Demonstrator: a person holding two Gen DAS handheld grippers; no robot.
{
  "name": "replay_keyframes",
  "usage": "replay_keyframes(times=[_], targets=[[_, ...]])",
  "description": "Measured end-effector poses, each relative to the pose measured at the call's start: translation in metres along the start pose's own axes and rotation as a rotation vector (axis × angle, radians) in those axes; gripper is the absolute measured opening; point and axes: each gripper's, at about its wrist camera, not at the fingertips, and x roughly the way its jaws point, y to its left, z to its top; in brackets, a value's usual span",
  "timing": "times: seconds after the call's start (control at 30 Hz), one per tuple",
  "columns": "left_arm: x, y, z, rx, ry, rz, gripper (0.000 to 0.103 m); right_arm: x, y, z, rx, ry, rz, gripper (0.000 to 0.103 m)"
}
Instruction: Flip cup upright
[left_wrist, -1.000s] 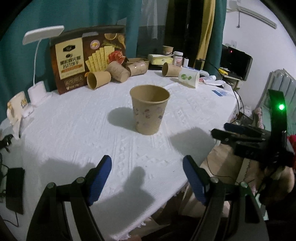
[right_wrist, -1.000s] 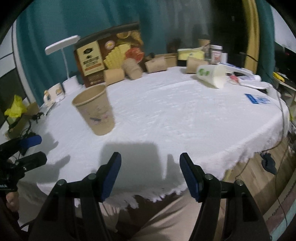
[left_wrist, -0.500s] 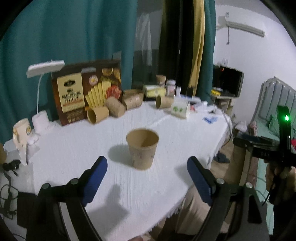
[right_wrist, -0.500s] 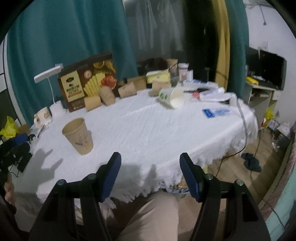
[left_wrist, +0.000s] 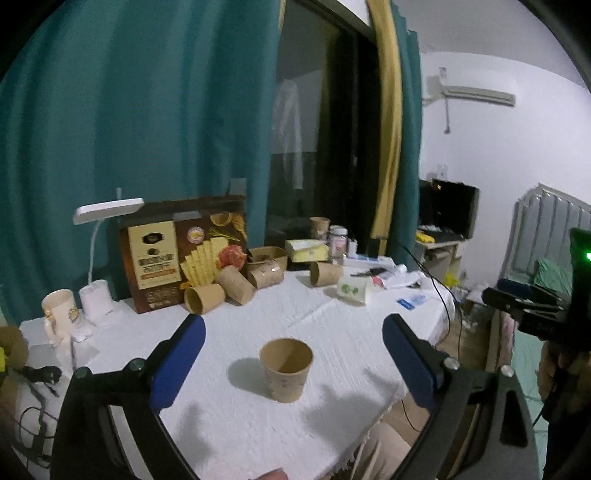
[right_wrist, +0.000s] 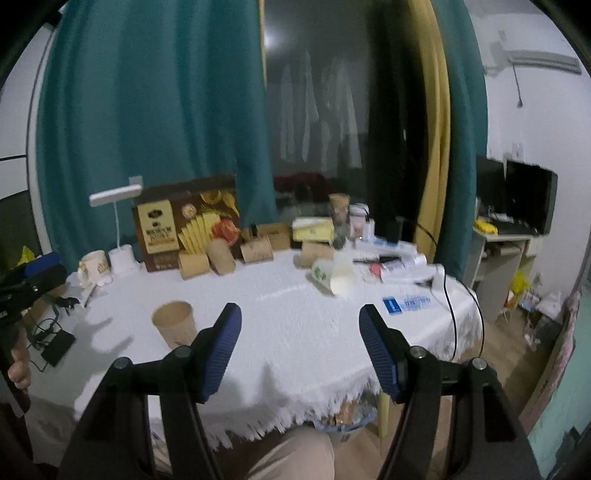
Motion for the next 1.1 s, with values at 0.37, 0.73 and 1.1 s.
replay_keyframes(times=[0.37, 0.73, 1.1], targets=[[-0.006, 0.021, -0.007, -0.029, -0.027, 0.053, 0.097, 0.018, 0.022, 0.015, 0.001, 0.010, 0.076, 0.066], [-0.001, 0.028, -0.011, -0.040, -0.019, 0.042, 0.098, 0.035, 0.028, 0.013, 0.001, 0.033, 0.079, 0.067], [0.003, 0.026, -0.011, -0.035, -0.018, 0.039, 0.098, 0.040, 0.027, 0.011, 0.002, 0.042, 0.083, 0.067]])
